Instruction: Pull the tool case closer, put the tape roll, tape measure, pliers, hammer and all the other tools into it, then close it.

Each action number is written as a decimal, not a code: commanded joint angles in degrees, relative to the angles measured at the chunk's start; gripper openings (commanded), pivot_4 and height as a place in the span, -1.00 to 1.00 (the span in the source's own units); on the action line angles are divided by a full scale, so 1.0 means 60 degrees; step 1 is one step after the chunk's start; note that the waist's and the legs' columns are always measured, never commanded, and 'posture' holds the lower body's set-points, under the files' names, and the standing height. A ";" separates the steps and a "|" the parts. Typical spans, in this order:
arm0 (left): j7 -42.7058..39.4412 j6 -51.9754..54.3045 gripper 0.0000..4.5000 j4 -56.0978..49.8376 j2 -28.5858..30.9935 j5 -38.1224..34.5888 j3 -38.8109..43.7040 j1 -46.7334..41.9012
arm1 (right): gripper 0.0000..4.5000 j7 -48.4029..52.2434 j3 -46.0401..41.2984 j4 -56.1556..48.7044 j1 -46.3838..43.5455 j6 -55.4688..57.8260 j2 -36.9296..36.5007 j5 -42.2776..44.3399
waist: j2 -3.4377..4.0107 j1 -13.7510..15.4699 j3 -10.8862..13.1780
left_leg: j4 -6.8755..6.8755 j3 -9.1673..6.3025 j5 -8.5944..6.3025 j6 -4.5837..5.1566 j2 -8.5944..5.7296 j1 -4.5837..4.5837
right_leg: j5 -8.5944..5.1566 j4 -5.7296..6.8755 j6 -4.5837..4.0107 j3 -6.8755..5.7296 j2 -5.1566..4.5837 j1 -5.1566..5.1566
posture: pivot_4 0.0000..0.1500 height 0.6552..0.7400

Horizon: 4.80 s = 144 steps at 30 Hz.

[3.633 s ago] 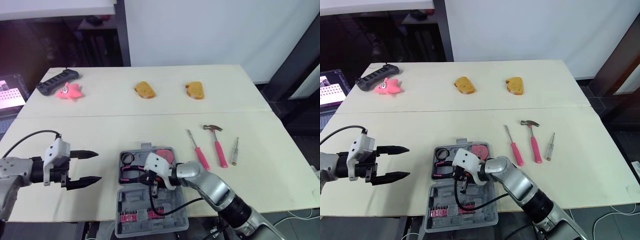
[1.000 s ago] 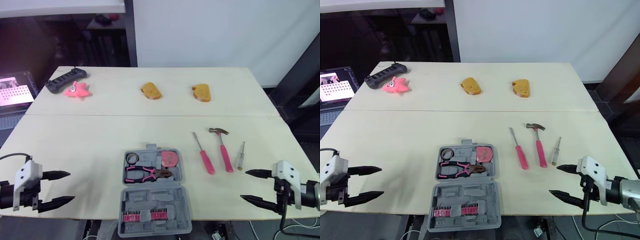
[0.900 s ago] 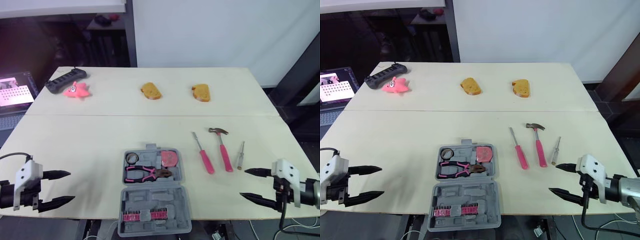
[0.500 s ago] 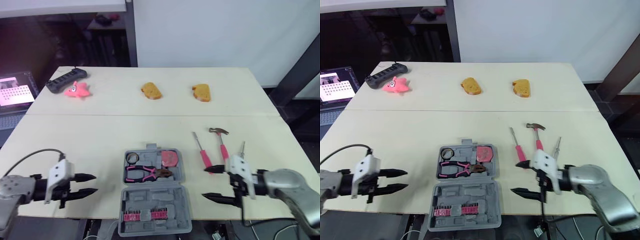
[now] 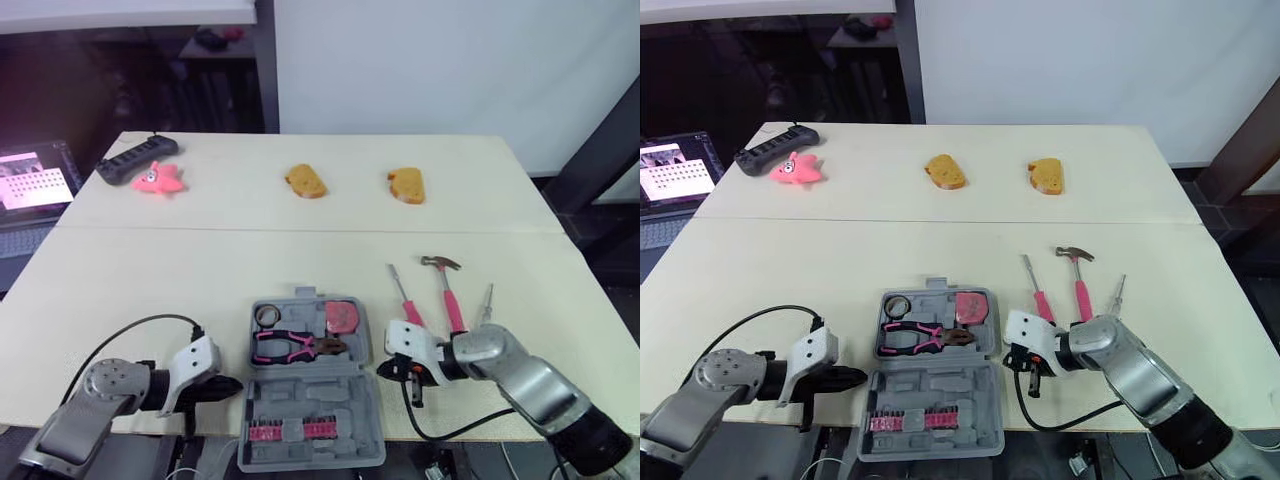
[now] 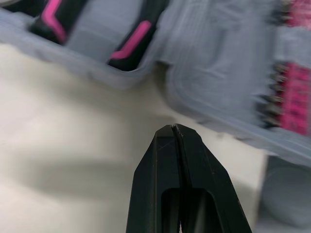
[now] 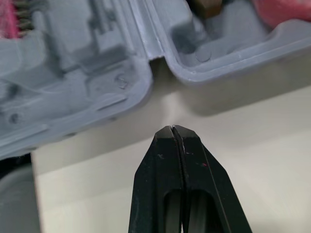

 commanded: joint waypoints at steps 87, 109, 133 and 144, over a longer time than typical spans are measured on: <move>0.0574 -0.0164 -1.00 0.2027 -0.1319 0.1337 -0.0567 -0.2591 | -0.99 -0.1224 0.1052 0.0564 -0.1616 0.2400 0.2883 -0.0983 | 0.0016 -0.0318 -0.0028 | -0.0133 -0.0011 -0.0003 0.0005 -0.0002 0.0151 | 0.0011 -0.0023 0.0031 0.0005 0.0010 0.0082 | 1.00 1.00; 0.0535 -0.0533 -1.00 0.2714 -0.1026 0.1393 -0.0430 -0.2681 | -0.99 -0.1255 0.0489 0.0794 -0.1359 0.2303 0.2411 -0.0949 | 0.0013 -0.0290 -0.0028 | -0.0132 -0.0012 -0.0002 0.0005 -0.0001 0.0151 | 0.0004 -0.0023 0.0020 0.0006 0.0012 0.0080 | 1.00 1.00; -0.1571 -0.0484 -1.00 0.1061 0.1553 -0.2604 0.5411 0.0319 | -0.88 0.1338 -0.7414 0.0043 0.2335 -0.0687 -0.1102 0.3076 | 0.0014 -0.0123 0.0082 | -0.0130 -0.0004 -0.0004 0.0006 -0.0003 -0.0009 | 0.0002 -0.0046 0.0033 -0.0003 -0.0003 -0.0050 | 1.00 1.00; -0.2401 -0.1301 0.99 0.3448 0.2105 -0.2306 0.6735 0.1365 | 1.00 0.2277 -1.0229 0.2539 0.5035 -0.2799 -0.1411 0.2818 | -0.0022 -0.0152 0.0109 | -0.0111 0.0022 0.0006 -0.0012 -0.0003 0.0009 | -0.0006 -0.0054 -0.0020 0.0020 -0.0004 -0.0034 | 1.00 1.00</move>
